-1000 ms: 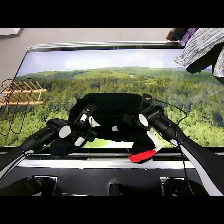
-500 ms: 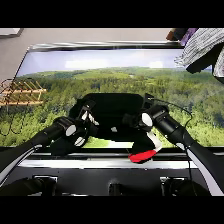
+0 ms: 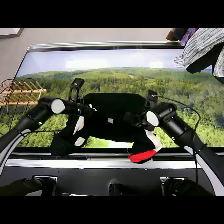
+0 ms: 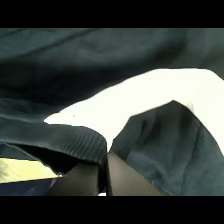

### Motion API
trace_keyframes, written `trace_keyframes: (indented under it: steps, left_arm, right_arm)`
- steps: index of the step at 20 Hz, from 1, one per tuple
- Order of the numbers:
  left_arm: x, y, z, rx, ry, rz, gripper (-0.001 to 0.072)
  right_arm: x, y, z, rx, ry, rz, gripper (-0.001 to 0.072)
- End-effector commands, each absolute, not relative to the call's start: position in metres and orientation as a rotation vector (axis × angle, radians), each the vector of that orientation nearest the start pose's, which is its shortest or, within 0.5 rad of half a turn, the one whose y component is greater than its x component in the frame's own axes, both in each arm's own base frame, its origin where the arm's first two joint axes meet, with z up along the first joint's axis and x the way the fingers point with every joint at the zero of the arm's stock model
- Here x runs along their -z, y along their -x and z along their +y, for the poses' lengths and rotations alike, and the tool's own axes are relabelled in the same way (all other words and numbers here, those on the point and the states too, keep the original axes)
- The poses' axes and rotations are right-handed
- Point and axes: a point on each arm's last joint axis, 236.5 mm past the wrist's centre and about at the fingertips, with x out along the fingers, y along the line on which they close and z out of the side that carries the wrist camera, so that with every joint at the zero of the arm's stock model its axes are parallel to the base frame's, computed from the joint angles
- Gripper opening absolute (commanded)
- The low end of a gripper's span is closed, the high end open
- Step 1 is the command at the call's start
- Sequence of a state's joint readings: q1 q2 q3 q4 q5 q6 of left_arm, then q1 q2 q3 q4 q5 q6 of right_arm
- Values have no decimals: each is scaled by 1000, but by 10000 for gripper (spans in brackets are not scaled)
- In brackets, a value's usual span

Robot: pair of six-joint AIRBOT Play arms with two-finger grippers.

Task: Fold the clothes and pants, and hang the long-sleeved shirts on hangers.

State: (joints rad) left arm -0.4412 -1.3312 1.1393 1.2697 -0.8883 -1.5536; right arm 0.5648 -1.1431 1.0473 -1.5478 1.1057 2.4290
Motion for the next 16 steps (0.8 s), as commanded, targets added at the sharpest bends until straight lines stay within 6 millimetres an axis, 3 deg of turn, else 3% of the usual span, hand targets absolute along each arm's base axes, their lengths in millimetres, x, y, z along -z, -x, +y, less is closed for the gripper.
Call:
trace_keyframes:
  steps: [1,3,7,11,13,16]
  left_arm:
    - [-52,-350,-249,637,118,1214,30]
    - [-83,-340,-245,682,102,1250,30]
    - [-160,-327,-234,675,144,1201,30]
    - [-203,-288,-225,636,235,1226,30]
    - [-213,-270,-218,613,259,1246,30]
    - [-211,-254,-213,587,283,1285,30]
  right_arm:
    - [-49,-321,189,39,-392,1215,38]
    - [-73,-331,177,65,-444,1204,38]
    - [-146,-346,162,-7,-467,1142,38]
    - [-213,-334,191,-175,-539,1100,39]
    - [-226,-318,207,-251,-575,1140,39]
    - [-203,-296,199,-218,-431,1232,39]
